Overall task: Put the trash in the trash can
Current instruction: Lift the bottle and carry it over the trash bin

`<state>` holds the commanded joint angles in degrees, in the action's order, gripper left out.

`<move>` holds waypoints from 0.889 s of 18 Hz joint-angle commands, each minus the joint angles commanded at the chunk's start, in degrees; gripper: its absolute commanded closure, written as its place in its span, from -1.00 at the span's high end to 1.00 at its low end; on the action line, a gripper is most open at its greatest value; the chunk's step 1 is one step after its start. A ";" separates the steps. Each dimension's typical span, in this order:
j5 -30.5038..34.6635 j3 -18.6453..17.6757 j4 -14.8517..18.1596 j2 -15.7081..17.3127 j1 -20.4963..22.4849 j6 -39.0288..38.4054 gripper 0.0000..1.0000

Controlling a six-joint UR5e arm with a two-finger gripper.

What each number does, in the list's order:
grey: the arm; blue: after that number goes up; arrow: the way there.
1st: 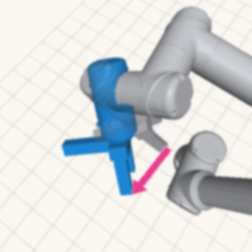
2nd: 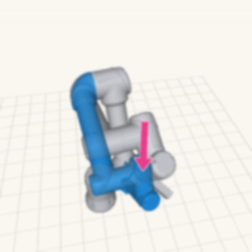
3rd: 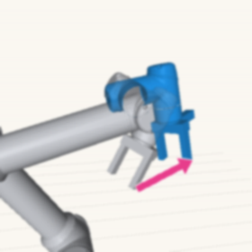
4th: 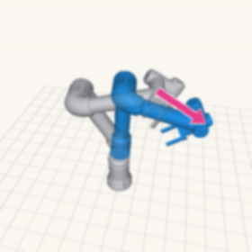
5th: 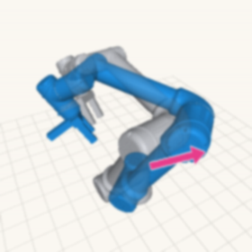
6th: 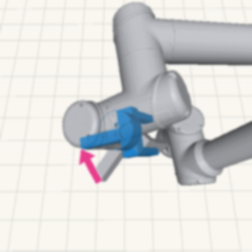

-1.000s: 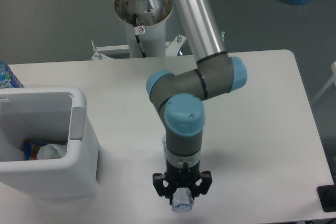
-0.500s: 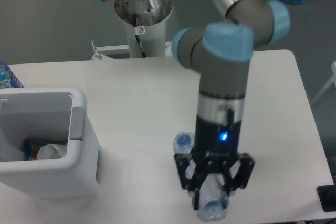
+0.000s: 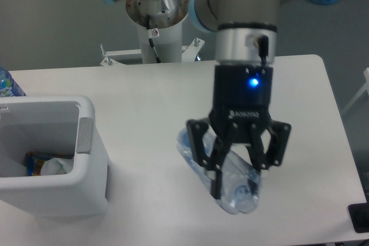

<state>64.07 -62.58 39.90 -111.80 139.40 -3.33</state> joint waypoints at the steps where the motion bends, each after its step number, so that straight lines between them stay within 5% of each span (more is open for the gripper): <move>1: 0.00 -0.61 0.00 0.61 -0.61 -0.44 0.10; 8: 0.09 -7.73 0.00 5.36 -7.90 -0.53 0.10; 16: 0.18 -9.32 0.09 4.49 -15.73 -0.27 0.10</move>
<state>64.25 -71.89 39.99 -107.31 123.67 -3.61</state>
